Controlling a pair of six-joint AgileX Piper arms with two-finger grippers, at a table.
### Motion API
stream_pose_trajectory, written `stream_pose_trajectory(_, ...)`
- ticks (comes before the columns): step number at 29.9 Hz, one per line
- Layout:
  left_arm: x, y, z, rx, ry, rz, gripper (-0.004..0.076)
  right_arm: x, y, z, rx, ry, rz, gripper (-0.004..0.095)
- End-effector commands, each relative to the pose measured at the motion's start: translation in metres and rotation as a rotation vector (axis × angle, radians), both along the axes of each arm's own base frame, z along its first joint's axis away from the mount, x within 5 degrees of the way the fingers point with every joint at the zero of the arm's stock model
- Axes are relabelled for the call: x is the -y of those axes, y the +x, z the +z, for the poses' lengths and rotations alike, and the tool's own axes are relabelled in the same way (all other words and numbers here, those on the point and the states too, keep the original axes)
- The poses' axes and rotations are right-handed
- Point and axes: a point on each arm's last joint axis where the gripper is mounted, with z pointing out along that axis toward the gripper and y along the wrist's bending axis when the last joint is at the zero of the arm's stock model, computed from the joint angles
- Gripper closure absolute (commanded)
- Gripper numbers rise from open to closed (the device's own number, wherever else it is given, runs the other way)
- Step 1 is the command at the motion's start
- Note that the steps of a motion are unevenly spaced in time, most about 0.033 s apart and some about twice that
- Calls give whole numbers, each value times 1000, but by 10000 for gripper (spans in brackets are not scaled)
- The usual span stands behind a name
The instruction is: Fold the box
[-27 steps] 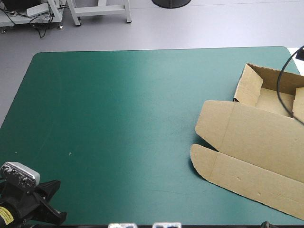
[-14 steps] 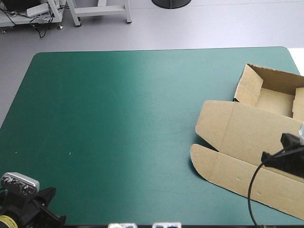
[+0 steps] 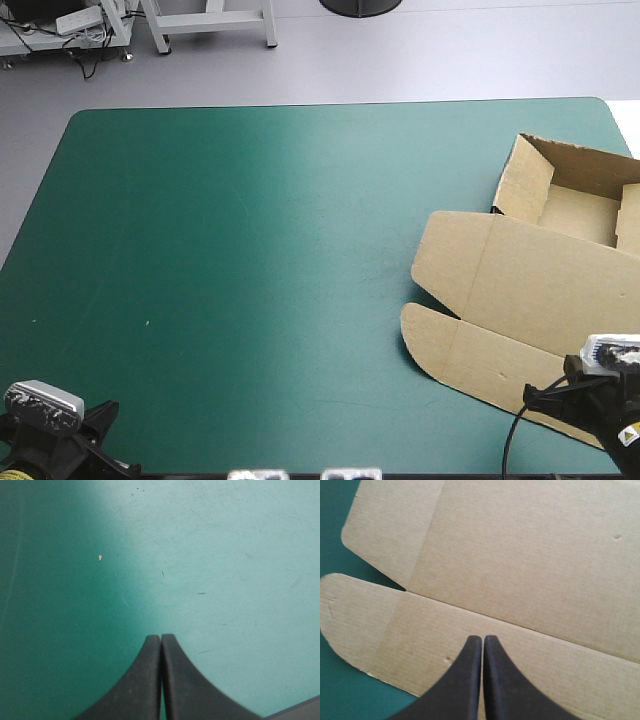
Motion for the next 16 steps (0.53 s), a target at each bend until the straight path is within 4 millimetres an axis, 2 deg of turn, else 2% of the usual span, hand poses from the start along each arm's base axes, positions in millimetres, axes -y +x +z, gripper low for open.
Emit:
stream_pose_trajectory(1, 2, 7, 5, 65, -22, -5, 734, 3, 0, -5, 72, -30, -26, 908)
stream_pose_trajectory(8, 4, 12, -1, 77, -26, -6, 734, 0, -12, -14, 119, -26, -40, 908)
stream_pose_trajectory(12, 4, 12, -3, 63, -23, -7, 734, 0, -12, -23, 103, -29, -38, 908)
stream_pose_trajectory(16, 4, 12, -2, 66, -22, -6, 734, 0, -13, -24, 104, -43, -22, 908)
